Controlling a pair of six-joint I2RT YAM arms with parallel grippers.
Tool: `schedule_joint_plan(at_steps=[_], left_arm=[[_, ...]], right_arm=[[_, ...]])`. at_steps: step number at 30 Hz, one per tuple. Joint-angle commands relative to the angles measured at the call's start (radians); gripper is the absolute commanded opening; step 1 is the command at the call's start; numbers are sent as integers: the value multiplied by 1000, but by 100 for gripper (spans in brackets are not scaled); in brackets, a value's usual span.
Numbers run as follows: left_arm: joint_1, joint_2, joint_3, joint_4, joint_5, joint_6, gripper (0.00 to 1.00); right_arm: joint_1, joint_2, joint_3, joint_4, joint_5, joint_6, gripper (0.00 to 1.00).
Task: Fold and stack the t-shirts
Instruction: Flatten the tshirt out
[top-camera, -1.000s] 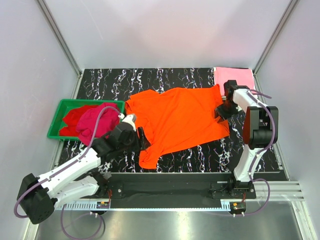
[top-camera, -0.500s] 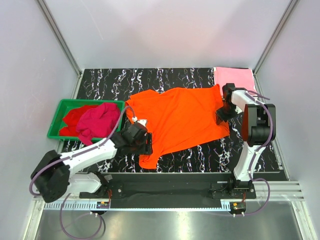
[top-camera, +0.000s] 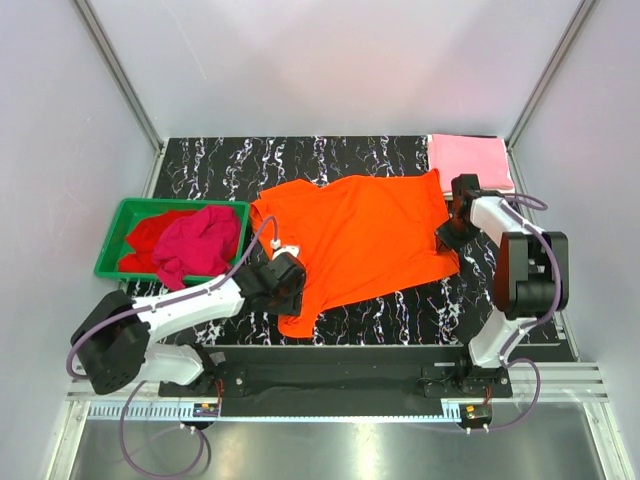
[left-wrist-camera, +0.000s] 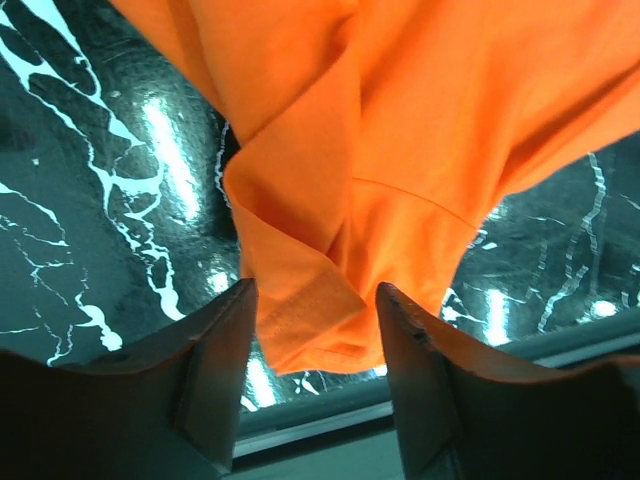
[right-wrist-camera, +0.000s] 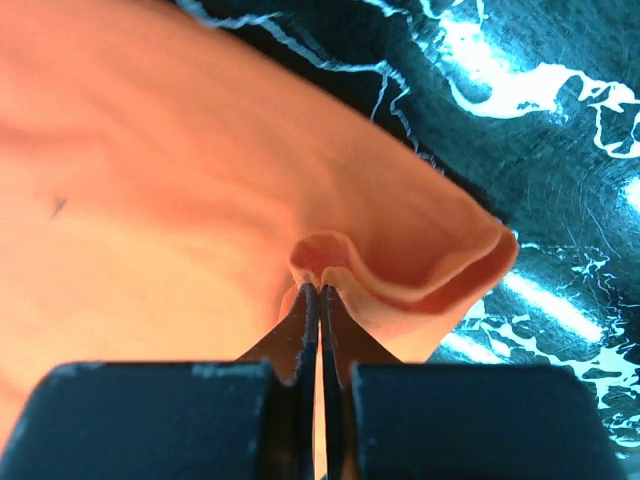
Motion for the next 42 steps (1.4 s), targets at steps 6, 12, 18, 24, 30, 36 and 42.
schedule_joint_plan(at_steps=[6,12,18,24,30,36,42], left_arm=[[-8,60,71,-9,-66,29,32],[-6,40,107,-82,-80,14,0],[-8,-43,99,-156,-118,-11,0],[-6,-109,180,-255,-142,-8,0],[-6,-204,497,-365,-248,35,0],[-6,-268,832,-366,-314,78,0],[-6,-308,1021,-365,-270,84,0]], right_arm=[[0,-160,-102,125,-76,-70,0],[0,-182,-121,129,-58,-87,0],[0,-220,-145,115,-10,-116,0],[-2,-310,-99,41,6,-153,0],[0,-560,57,-52,26,-239,0],[0,-763,269,-175,134,-265,0],[0,-950,456,-255,235,-253,0]])
